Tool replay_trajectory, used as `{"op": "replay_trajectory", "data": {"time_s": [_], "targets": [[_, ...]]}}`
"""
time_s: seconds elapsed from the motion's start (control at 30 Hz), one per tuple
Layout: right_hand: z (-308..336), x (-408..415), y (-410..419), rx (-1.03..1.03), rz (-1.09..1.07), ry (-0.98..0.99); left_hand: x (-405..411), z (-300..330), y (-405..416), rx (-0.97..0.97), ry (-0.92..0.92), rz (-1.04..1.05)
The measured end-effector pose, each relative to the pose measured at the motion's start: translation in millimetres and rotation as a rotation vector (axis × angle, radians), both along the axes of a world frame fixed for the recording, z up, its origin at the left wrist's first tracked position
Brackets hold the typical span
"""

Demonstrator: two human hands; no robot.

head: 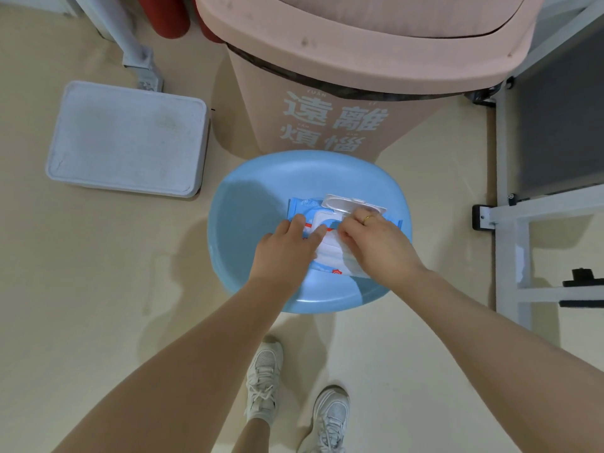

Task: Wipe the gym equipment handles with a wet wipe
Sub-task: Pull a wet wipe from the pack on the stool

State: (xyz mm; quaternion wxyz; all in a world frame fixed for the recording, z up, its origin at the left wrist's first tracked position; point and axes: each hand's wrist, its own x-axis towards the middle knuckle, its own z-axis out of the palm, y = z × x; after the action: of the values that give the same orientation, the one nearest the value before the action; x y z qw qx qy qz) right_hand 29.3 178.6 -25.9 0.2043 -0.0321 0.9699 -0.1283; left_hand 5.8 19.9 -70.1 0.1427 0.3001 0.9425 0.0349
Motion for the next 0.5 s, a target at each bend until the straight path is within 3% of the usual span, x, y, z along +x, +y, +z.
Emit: {"op": "replay_trajectory", "data": {"time_s": [0.1,0.3,0.5], "targets": [[0,-7,-12,-0.009,-0.274,0.002,-1,4,-1,0.032,0.034,0.001],[-9,-21,-29,0.169,-0.390,-0.124,0,-1,-3,0.062,0.016,-0.038],[1,-19,-34,0.300,-0.203,-0.219,2,-2,-3,0.100,0.014,-0.050]]}}
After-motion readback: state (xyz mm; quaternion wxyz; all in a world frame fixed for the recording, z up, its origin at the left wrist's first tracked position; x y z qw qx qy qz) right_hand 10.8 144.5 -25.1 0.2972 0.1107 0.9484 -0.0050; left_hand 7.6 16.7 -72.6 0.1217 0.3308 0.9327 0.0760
